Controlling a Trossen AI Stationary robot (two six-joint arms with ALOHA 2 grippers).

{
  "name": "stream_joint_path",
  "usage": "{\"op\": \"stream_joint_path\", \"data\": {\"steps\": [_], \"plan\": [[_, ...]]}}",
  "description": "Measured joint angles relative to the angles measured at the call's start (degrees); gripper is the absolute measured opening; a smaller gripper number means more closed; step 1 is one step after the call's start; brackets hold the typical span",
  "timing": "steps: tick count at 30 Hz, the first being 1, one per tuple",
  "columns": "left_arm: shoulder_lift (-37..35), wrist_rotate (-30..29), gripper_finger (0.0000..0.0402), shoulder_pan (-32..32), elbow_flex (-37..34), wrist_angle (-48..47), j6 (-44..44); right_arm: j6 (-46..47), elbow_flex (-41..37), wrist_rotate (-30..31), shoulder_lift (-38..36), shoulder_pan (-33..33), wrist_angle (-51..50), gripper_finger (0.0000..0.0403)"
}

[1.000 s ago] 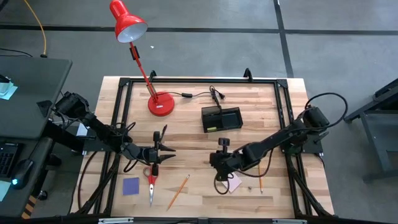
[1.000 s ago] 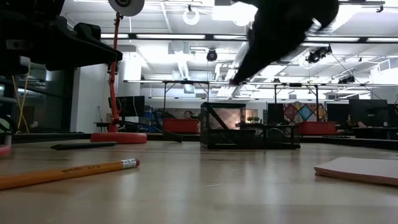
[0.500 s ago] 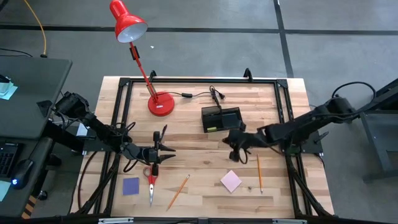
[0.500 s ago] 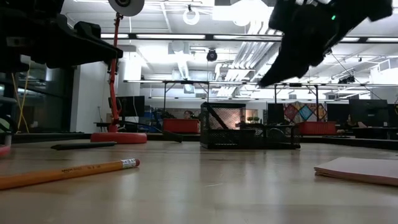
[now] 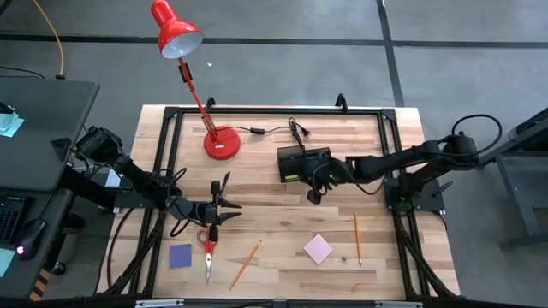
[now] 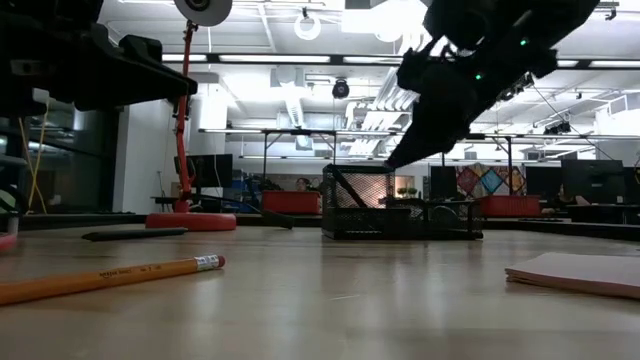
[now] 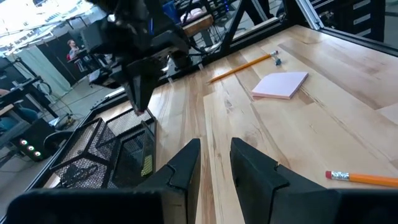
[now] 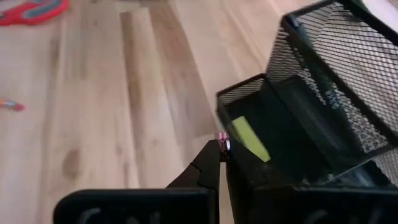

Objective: Pick and place office supplies into organizer
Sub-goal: Put the pink binder clip into the desk organizer

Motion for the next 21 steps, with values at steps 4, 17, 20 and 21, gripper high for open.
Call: {"op": "stream_joint_path", "data": {"steps": [4, 17, 20, 21], "plan": [[0.00, 0.00, 0.0079, 0.00, 0.00, -0.50, -0.02, -0.14, 0.52, -0.46, 1.99, -2.13, 0.21, 0.0000], [0.00, 0.04, 0.0079, -0.01, 0.00, -0.80, -0.03, -0.22, 10.28, -0.96, 12.74, -5.04, -5.62, 0.0000], [0.00, 0.07, 0.0079, -0.02, 0.00, -0.77, -0.02, -0.24, 10.40, -1.18, 12.96, -5.90, -5.32, 0.0000], [0.00, 0.05, 0.0079, -0.02, 0.00, -0.81, -0.02, -0.17, 10.42, -1.18, 12.94, -6.20, -5.22, 0.0000]]}}
